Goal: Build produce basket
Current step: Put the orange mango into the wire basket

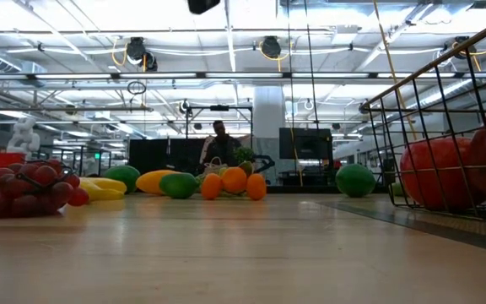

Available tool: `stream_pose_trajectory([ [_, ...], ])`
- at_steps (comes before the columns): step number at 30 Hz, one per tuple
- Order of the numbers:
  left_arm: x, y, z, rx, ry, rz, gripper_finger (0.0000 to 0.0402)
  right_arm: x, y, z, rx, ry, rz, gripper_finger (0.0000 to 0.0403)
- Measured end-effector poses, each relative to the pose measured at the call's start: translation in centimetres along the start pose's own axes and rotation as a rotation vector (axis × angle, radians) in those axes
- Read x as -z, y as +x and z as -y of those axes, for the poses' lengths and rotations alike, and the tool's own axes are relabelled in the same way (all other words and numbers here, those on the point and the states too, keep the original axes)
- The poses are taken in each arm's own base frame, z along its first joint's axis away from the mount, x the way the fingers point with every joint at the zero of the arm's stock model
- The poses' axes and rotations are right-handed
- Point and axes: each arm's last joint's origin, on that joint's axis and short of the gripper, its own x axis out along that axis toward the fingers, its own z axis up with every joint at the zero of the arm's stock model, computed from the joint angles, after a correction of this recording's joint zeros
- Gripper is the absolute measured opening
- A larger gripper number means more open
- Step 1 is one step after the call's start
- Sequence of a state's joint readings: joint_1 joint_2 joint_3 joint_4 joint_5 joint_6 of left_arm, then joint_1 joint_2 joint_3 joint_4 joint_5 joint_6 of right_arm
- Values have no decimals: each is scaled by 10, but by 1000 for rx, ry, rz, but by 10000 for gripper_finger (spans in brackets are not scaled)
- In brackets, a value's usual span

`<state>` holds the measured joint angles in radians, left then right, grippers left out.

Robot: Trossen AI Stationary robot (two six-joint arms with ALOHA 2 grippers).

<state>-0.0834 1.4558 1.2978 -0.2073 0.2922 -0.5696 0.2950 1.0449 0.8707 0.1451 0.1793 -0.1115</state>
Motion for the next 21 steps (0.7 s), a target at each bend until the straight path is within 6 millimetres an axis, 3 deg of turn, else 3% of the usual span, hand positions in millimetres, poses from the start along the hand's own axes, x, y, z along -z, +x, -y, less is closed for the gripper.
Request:
stream_pose_trajectory([
  [12,8,12,-2,-15,-19,-49,266,18,26,-4,-70,-385,-56,325],
  [21,9,19,-5,-10,-26,-52,266,23,41,-5,-49,-504,-21,325],
])
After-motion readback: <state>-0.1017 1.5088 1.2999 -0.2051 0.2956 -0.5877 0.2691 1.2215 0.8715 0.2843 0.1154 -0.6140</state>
